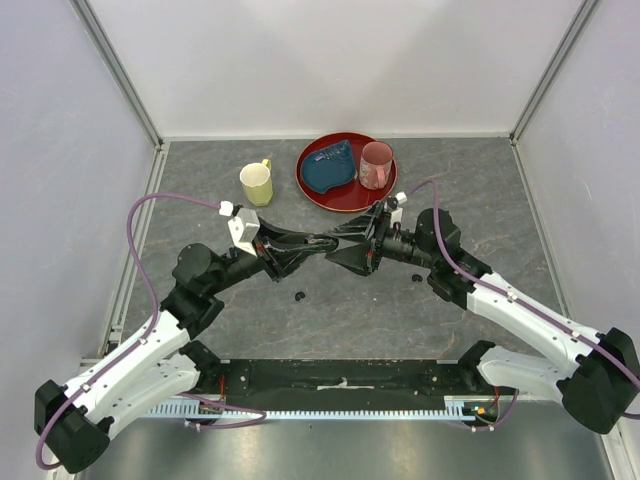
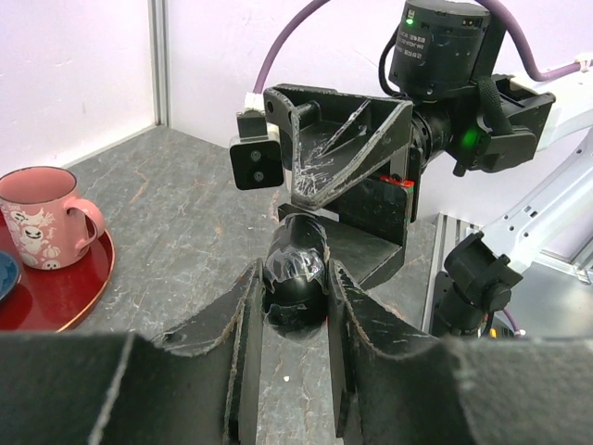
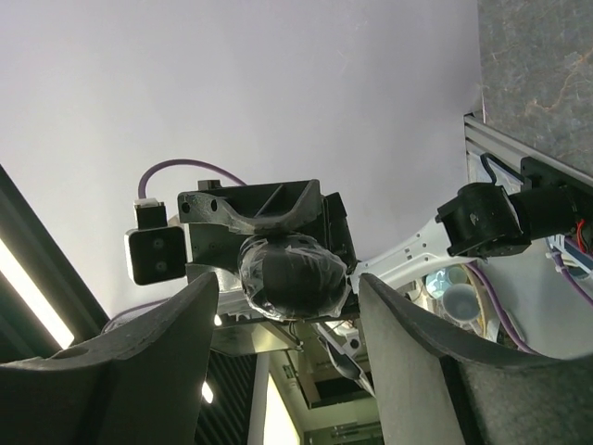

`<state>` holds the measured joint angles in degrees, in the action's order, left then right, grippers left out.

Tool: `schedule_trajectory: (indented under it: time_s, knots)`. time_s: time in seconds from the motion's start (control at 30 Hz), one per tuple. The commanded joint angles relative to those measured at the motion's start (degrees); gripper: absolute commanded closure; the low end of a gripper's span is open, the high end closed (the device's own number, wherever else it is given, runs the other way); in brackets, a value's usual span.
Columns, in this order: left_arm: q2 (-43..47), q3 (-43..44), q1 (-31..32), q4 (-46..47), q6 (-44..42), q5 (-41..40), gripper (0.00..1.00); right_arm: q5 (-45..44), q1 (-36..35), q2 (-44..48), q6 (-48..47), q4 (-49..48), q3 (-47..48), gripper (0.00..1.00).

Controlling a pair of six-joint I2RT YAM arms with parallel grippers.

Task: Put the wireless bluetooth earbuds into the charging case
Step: Adjust the charging case.

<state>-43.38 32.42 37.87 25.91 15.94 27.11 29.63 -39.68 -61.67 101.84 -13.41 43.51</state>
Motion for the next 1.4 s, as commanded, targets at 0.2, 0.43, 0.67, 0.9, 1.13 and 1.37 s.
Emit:
schedule_trajectory:
  time_s: [0.2,0.43,0.67,0.9,1.13,1.37]
  knots:
    - [-0.1,0.2,0.5,4.1,-2.2,0.7,0.98,-1.3,-0.9,-1.3,4.7,-7.1,-2.1,0.39]
    - [-0.4,0.1,0.7,3.9,-2.2,0.8,0.98,-2.1,-0.9,-0.8,6.2,-8.7,-3.3,0.43]
    - [-0.4,-0.1,0.9,3.8,-2.0,0.7,0.98,-2.9,-0.9,-0.8,8.1,-13.1,-4.7,0.52]
    - [-0.4,-0.5,1.0,3.5,-1.2,0.7,0.98,-3.9,-0.9,-0.4,6.6,-14.3,-4.3,0.75]
    - [-1.4,-0.2,1.0,3.4,1.0,1.3,0.7,-4.2,-0.9,-0.1,5.2,-14.2,-4.1,0.98]
    - [-2.2,-0.3,1.0,4.4,1.9,1.7,0.52,-4.1,-0.9,0.0,4.9,-14.1,-4.1,1.0]
